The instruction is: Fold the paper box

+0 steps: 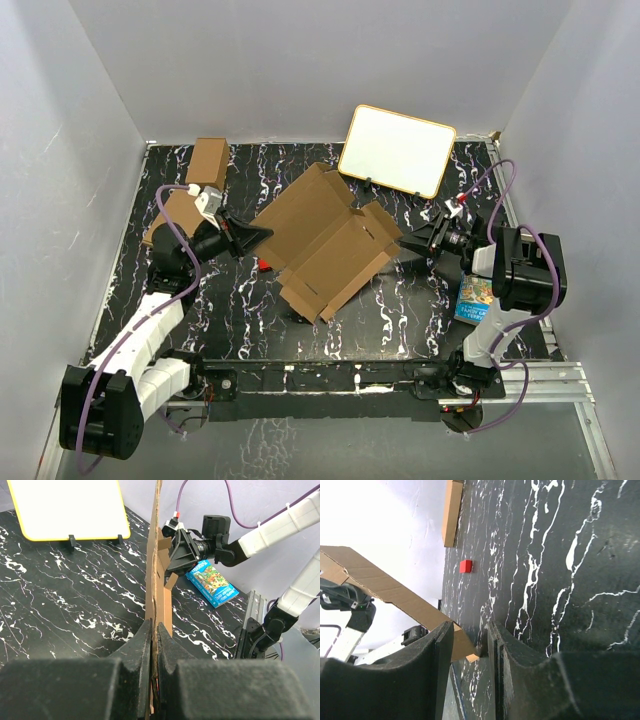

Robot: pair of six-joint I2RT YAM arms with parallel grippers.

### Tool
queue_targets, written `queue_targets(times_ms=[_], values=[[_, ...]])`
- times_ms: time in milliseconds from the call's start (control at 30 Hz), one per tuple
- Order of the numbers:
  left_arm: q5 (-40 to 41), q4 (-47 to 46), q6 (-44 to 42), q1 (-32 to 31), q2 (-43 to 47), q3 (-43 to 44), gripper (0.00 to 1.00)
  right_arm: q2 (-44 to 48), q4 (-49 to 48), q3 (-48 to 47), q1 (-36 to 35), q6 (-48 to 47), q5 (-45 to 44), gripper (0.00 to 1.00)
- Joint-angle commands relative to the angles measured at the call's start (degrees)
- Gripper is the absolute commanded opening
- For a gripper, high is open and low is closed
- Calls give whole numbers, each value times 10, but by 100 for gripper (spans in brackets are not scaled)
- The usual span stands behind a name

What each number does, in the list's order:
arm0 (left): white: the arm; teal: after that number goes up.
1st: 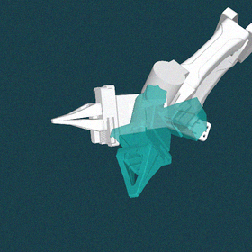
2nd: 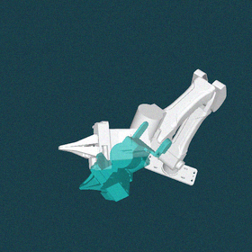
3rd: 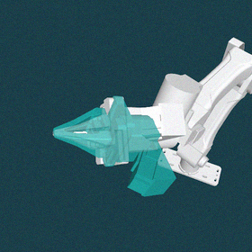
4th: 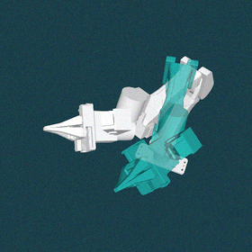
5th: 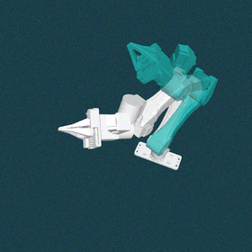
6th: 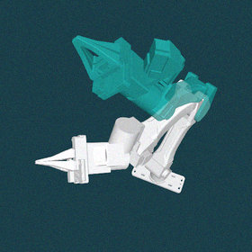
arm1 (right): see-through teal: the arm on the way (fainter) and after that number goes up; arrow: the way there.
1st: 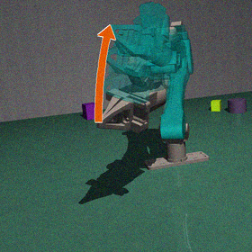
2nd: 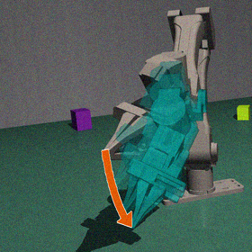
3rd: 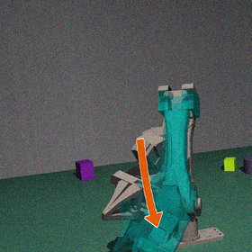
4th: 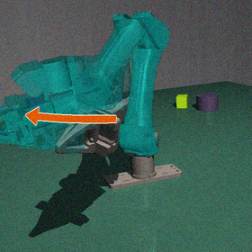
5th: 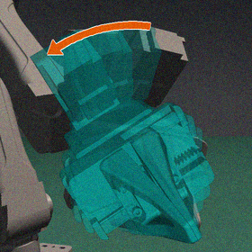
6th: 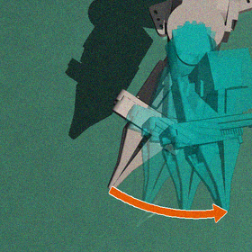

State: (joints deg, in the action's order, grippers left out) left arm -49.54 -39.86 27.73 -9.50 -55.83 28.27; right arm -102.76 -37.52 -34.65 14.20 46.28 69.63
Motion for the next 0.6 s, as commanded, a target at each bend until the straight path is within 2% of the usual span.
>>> queue_targets(times_ms=[0, 200, 567], values=[[-10, -21, -1, 3, 6, 1, 0, -4, -67, 6, -14, 17, 29, 39], [-4, -15, -6, 3, 11, 1, 0, -11, -35, 13, -18, -17, 47, 41], [10, -33, 8, 3, 9, -3, 0, -7, -39, 19, -43, -27, 52, 42]])
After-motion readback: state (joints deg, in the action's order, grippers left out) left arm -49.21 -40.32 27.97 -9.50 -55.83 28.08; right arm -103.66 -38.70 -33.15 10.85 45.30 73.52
